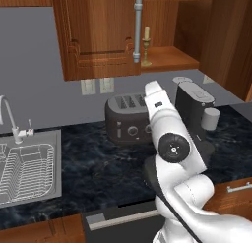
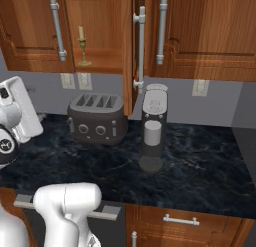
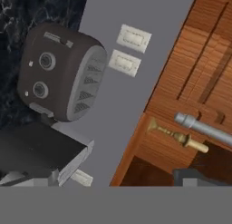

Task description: Pick the candle and candle from the dining table and place them in the open cabinet. Close the cabinet after placing the objects.

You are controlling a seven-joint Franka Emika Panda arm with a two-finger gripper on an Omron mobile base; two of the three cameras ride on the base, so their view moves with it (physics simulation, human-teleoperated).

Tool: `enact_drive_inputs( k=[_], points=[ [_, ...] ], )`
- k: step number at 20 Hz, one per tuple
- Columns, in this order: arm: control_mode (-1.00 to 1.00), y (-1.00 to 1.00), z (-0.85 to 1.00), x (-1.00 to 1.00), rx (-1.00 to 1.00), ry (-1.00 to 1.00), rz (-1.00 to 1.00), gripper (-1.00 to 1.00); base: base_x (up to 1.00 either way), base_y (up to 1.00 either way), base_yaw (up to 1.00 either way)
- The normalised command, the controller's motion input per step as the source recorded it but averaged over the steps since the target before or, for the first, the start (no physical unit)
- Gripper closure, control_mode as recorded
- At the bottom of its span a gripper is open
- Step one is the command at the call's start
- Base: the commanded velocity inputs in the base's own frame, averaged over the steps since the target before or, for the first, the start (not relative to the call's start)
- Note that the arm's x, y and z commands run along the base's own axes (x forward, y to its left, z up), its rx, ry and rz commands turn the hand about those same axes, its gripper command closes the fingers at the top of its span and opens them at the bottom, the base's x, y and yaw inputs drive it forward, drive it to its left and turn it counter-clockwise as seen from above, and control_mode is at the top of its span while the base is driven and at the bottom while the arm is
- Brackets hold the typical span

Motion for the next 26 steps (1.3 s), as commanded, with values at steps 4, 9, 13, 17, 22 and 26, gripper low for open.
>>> enact_drive_inputs(
  k=[4, 9, 13, 17, 22, 26],
  points=[
    [-1.0, -0.34, 0.01, -0.65, 0.18, 0.21, -0.22, -1.0, 0.0, 0.0, 0.0],
    [-1.0, -0.51, 0.0, -0.46, 0.2, 0.27, -0.19, -1.0, 0.0, 0.0, 0.0],
    [-1.0, -0.56, 0.0, -0.36, 0.21, 0.3, -0.17, -1.0, 0.0, 0.0, 0.0],
    [-1.0, -0.57, 0.0, -0.3, 0.21, 0.3, -0.16, -1.0, 0.0, 0.0, 0.0],
    [-1.0, -0.46, -0.02, -0.61, 0.19, 0.2, -0.16, -1.0, 0.0, 0.0, 0.0],
    [-1.0, -0.33, -0.2, -0.9, 0.18, 0.1, -0.16, -1.0, 0.0, 0.0, 0.0]
  ],
)
